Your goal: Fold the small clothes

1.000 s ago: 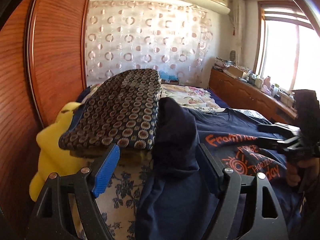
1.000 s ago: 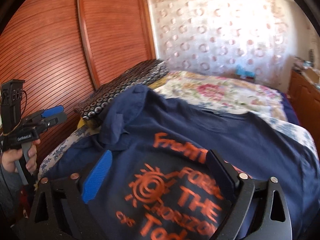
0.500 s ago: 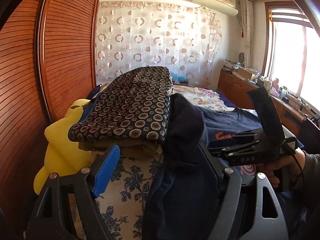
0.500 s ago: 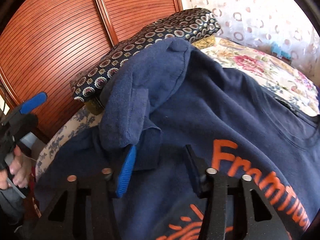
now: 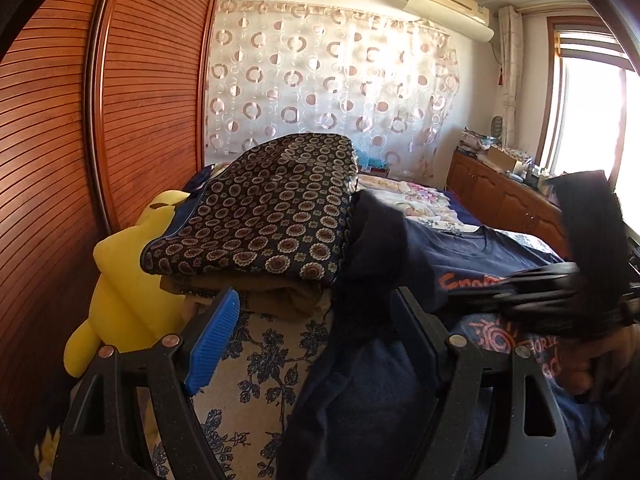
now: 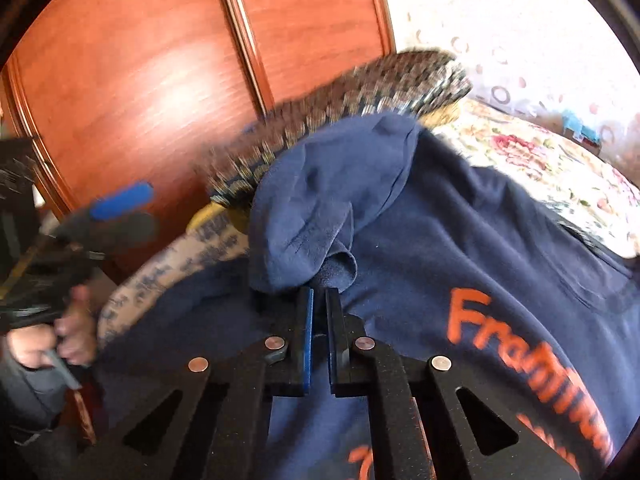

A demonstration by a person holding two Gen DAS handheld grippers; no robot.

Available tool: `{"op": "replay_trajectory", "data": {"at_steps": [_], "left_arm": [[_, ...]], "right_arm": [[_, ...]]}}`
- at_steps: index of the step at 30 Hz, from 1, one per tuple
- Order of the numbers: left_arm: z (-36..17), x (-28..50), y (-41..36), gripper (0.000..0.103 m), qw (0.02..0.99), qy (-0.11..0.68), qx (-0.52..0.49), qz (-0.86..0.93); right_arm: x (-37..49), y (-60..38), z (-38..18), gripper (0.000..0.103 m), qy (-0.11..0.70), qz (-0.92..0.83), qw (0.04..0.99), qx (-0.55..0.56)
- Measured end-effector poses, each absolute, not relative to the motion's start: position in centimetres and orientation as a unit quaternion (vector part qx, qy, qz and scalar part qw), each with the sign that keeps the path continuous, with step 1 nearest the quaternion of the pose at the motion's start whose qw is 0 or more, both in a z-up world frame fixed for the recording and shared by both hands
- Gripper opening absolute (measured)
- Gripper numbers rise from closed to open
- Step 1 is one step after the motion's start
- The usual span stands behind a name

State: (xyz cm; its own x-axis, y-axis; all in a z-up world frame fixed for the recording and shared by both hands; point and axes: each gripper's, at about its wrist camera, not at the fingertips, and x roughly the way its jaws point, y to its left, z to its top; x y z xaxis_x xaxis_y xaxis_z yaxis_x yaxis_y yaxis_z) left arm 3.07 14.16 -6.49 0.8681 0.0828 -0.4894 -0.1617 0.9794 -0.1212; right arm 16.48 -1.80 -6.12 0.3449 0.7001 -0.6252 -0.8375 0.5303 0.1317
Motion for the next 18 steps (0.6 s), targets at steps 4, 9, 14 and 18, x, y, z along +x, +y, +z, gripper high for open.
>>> {"op": "replay_trajectory", "data": {"at_steps": [4,9,14,18], "left_arm": [[-7.0,3.5,13.9,0.079,0.960,0.265,-0.070,0.065],[-8.4,4.9,13.1,0.079,0.948,0.307,-0.056,0.055],[-10.1,6.4,11.8,0.079,0.931,0.363,-0.026,0.033],[-11.2,7.3,11.1,0.079,0.919,0.394,-0.006,0.025]], "right_arm": [[14.5,-4.8,-5.6,0.005,0.324,0.459,0.821,-0.099],[14.2,-5.2,-6.8,0.024,0.329,0.410,0.841,-0.127],[15.6,-5.1,-6.8,0.055,0.315,0.387,0.858,-0.120],[17.3,-4.6,-7.4,0.055,0.329,0.372,0.860,-0.115]]}}
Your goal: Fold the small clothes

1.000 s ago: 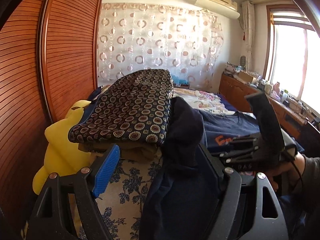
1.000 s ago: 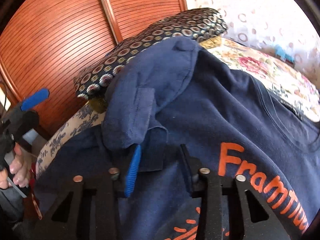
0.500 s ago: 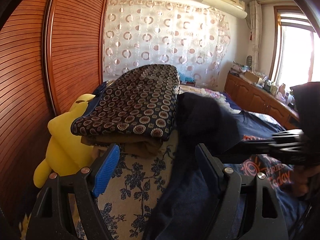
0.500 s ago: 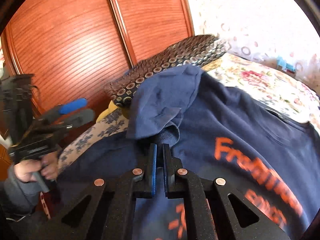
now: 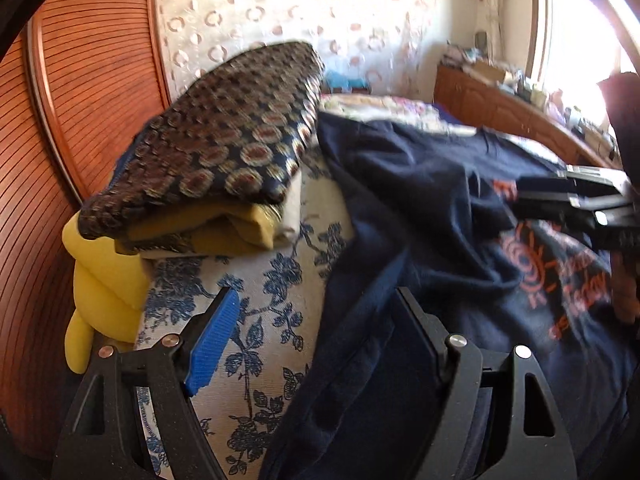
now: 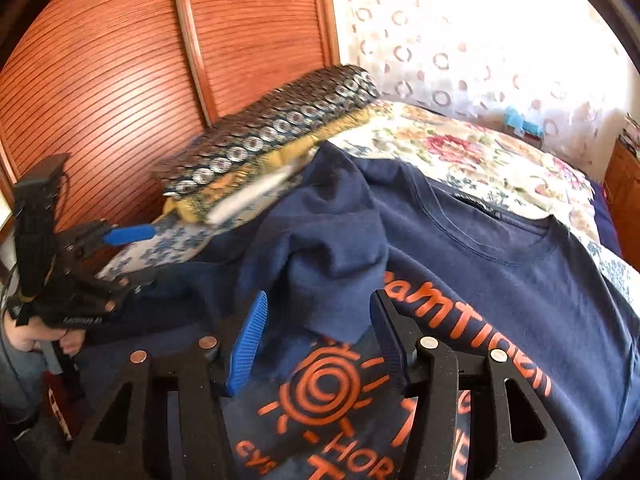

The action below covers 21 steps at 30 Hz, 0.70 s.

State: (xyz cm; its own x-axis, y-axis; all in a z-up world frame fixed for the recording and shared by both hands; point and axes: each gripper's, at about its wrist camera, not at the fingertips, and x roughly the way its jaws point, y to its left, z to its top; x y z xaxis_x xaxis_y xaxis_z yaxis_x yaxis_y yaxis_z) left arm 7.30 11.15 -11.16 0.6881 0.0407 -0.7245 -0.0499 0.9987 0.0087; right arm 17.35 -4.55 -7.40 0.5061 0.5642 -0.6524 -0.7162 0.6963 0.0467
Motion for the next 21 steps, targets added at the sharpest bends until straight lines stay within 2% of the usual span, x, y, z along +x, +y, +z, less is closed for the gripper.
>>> {"op": "replay_trajectory", "data": {"at_steps": [8,9,10,11,12,13,17,21], "left_arm": [[-12.2,8.1,11.1,0.081,0.905,0.426,-0.016,0.001],[-12.2,8.1,11.0,0.082,0.904,0.427,-0.014,0.000],[-12.2,8.1,11.0,0.082,0.904,0.427,-0.013,-0.001],[-12.2,8.1,10.9,0.082,0.904,0.427,-0.012,-0.001],[-12.1,8.0,10.9,0.082,0.904,0.427,-0.012,-0.001],[-12.2,8.0,11.0,0.083,0.904,0.426,-0.013,-0.001],[-12.2,8.2,11.0,0.083,0.905,0.426,-0.013,-0.002],[-12.2,8.1,11.0,0.083,0.905,0.425,-0.013,0.000]], "right_arm": [[21.3,-4.6,-8.4,0.055,0.368,0.370,0.848,-0.093],[21.7,-4.1,-8.5,0.048,0.370,0.374,0.846,-0.090],[22.1,-3.9,-8.5,0.033,0.372,0.380,0.842,-0.088],[22.4,-3.8,-8.4,0.025,0.373,0.388,0.839,-0.085],[22.8,-3.7,-8.2,0.008,0.369,0.394,0.838,-0.084],[22.9,-3.7,-7.9,0.005,0.362,0.393,0.840,-0.086],[23.9,-5.1,-5.4,0.004,0.325,0.345,0.877,-0.085],[25.6,-6.4,-4.7,0.005,0.332,0.288,0.894,-0.084]]}}
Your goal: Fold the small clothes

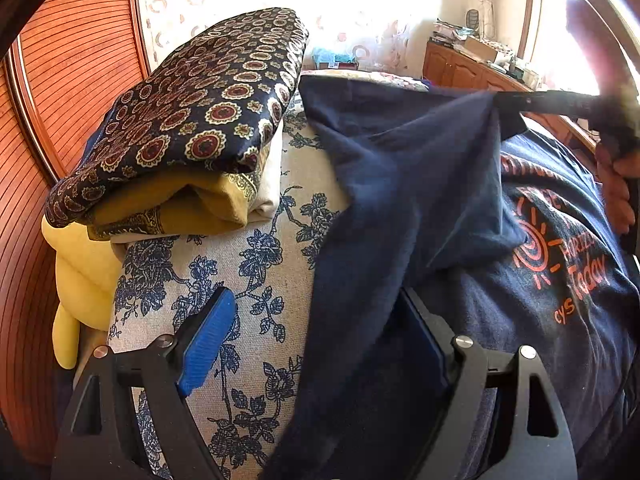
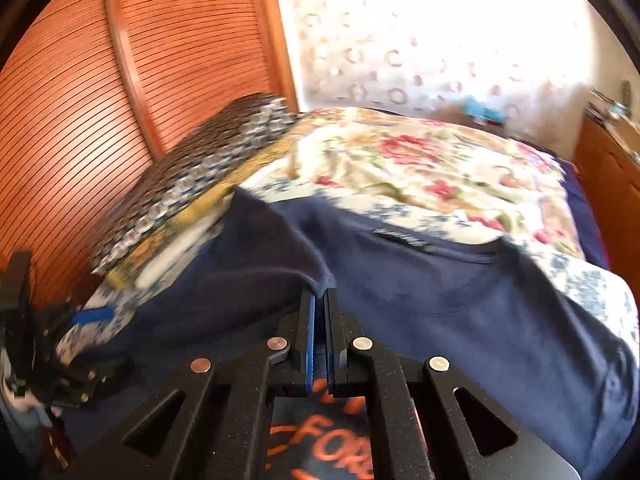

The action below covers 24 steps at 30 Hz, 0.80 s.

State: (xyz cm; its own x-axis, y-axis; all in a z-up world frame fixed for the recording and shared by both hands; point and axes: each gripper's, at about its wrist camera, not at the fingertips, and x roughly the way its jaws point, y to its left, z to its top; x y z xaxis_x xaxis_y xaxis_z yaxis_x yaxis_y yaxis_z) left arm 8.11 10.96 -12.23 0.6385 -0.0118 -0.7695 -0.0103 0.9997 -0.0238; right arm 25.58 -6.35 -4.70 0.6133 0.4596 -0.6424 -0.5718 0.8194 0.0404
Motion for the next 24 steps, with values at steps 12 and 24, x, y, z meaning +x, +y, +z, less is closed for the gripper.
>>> {"op": "replay_trajectory", "data": {"at_steps": [12,24], "left_arm": [[-12.3,8.2,11.0,0.083,0.905,0.425,-0.014,0.000],[-11.8,7.7,11.0,0.083,0.910,0.414,-0.008,0.004]], "right_arm": [[21.4,-9.0,-6.3,0.056,0.313,0.296,0.895,-0.112],[13.6,-20.8,-8.2,0.056,0.304,0.237,0.920,-0.068]]}}
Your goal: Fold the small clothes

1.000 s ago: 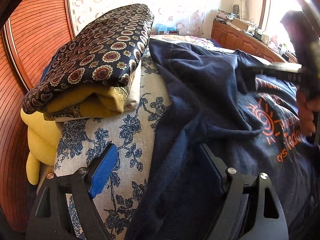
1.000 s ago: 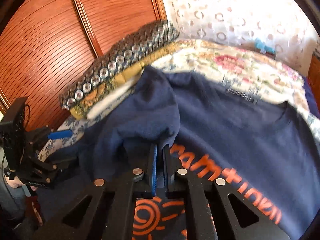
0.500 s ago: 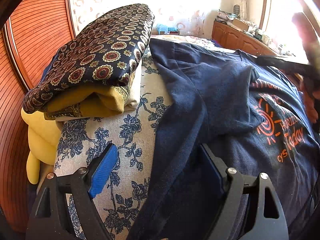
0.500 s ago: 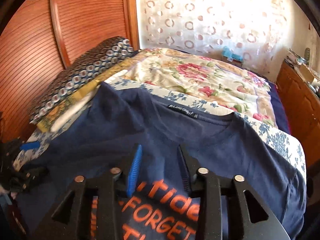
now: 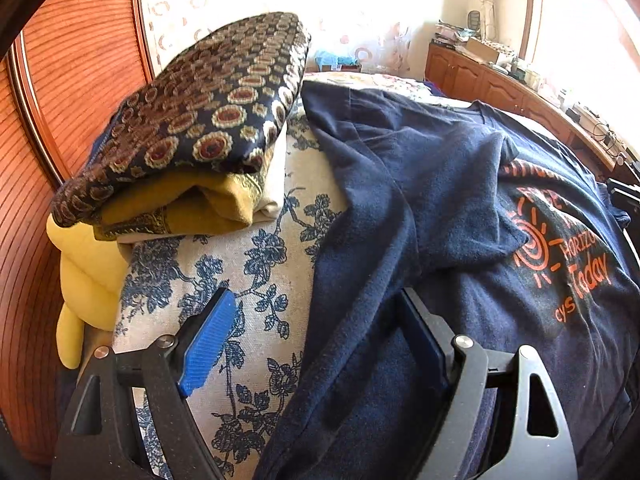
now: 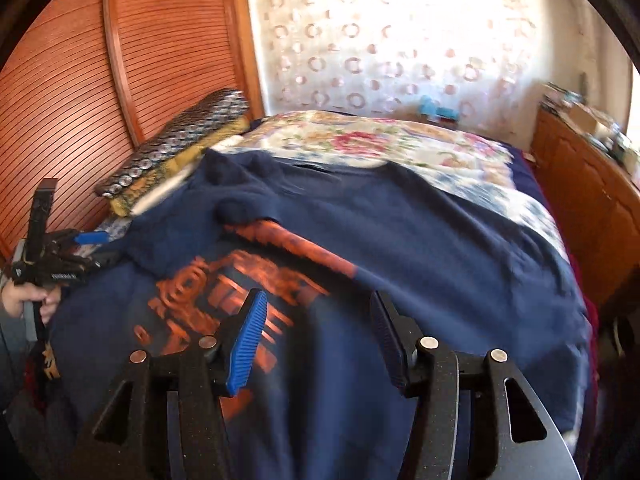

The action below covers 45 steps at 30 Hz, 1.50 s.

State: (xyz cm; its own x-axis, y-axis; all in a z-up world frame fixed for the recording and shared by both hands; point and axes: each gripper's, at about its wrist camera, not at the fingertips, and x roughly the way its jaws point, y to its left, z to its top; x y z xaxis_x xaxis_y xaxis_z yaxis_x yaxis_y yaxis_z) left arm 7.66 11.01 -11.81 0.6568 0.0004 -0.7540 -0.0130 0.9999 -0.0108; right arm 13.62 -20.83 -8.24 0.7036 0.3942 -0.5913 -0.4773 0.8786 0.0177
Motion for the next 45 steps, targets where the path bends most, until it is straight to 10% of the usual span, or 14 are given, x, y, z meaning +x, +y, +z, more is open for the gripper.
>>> {"op": "replay_trajectory", "data": {"at_steps": [10,16,24,28,38,45], "left_arm": [[-6.3,5.9,5.7,0.072,0.938,0.335,-0.008,-0.088],[-7.9,9.0,1.1,0.049,0.914,0.374,0.004,-0.156],[-11.1,12.2,-0.8,0.045,0.893,0.425,0.021,-0.149],[-10.7,11.9,-0.7,0.008,0.899,0.414,0.030,-0.142],[-6.9,8.3,-0.4,0.008,0.913,0.372,0.012,-0.165],[-6.6,7.9,-1.7,0.048,0.917,0.357,0.016,-0.176]], "right_arm": [[11.4,-29.0,-11.4,0.056,0.332,0.145,0.932,-0.031],[12.0,-28.1,-11.0,0.056,0.330,0.137,0.932,-0.054],[12.5,-27.9,-11.3,0.056,0.331,0.131,0.933,-0.049],[12.8,-28.3,-11.3,0.056,0.332,0.130,0.933,-0.037],[13.2,-28.1,-11.5,0.056,0.333,0.125,0.934,-0.037],[13.2,-28.3,-11.5,0.056,0.332,0.122,0.935,-0.034]]}}
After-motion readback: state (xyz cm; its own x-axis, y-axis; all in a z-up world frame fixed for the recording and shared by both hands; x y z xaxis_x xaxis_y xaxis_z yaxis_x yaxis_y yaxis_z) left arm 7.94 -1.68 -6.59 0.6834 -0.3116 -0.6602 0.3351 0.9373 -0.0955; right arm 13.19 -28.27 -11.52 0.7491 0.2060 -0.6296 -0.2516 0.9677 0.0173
